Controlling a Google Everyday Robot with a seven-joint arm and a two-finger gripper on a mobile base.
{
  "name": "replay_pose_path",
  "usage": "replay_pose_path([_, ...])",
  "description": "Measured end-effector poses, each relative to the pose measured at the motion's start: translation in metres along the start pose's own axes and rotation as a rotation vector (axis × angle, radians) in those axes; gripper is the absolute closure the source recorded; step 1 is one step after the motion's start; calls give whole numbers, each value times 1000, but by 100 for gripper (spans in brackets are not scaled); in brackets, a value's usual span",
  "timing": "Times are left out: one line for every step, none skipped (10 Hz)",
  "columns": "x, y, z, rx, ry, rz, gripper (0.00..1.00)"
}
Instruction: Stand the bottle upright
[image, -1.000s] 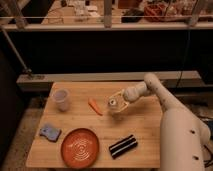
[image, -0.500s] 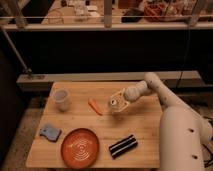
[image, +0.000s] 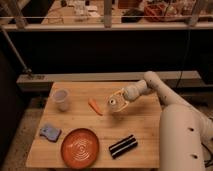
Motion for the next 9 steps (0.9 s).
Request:
replay_pose_path([1, -1, 2, -1, -1, -3, 95])
replay_pose_path([0, -2, 3, -1, 1, -7, 95])
replay_pose_path([-1, -3, 4, -1, 3, -12, 95])
replay_pose_path([-3, -4, 5, -1, 6, -17, 95])
replay_pose_path([-4, -6, 7, -2, 8, -22, 95])
replay_pose_path([-5, -7, 8, -1, 8, -26, 95])
replay_pose_path([-5, -8, 9, 1, 9, -31, 95])
replay_pose_path([-5, -9, 10, 2, 10, -39, 95])
replay_pose_path([-7, -11, 11, 4, 10, -46, 95])
